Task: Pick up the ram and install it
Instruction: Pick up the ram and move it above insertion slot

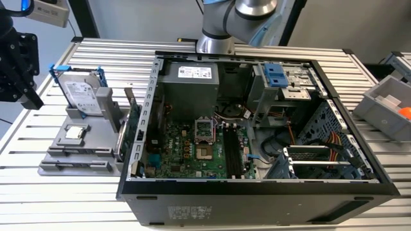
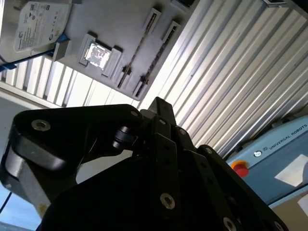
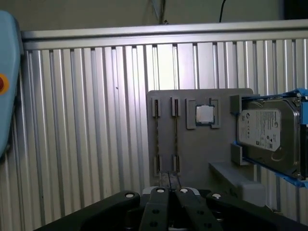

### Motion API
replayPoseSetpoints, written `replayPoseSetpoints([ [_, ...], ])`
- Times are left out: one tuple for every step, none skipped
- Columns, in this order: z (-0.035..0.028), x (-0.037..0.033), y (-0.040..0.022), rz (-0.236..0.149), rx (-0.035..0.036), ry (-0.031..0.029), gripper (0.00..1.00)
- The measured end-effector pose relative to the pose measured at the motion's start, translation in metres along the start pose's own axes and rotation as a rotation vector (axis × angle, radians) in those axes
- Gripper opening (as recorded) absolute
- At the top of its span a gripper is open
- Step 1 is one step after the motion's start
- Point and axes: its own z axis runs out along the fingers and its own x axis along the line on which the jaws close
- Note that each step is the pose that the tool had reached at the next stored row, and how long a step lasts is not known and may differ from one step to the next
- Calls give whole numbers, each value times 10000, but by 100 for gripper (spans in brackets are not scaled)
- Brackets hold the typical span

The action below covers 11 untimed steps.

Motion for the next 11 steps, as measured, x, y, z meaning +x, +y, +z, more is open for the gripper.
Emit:
replayPoseSetpoints([
  [0,0,0,-3,0,0,0],
  [0,0,0,-7,0,0,0],
  [0,0,0,-10,0,0,0],
  [0,0,0,-12,0,0,0],
  [0,0,0,-15,-1,0,0],
  [0,0,0,-19,0,0,0],
  [0,0,-1,-35,11,1,0],
  [-1,0,-1,-64,38,0,0],
  [0,0,-2,-115,49,0,0],
  [0,0,-2,-203,48,2,0],
  [0,0,-1,-314,45,5,0],
])
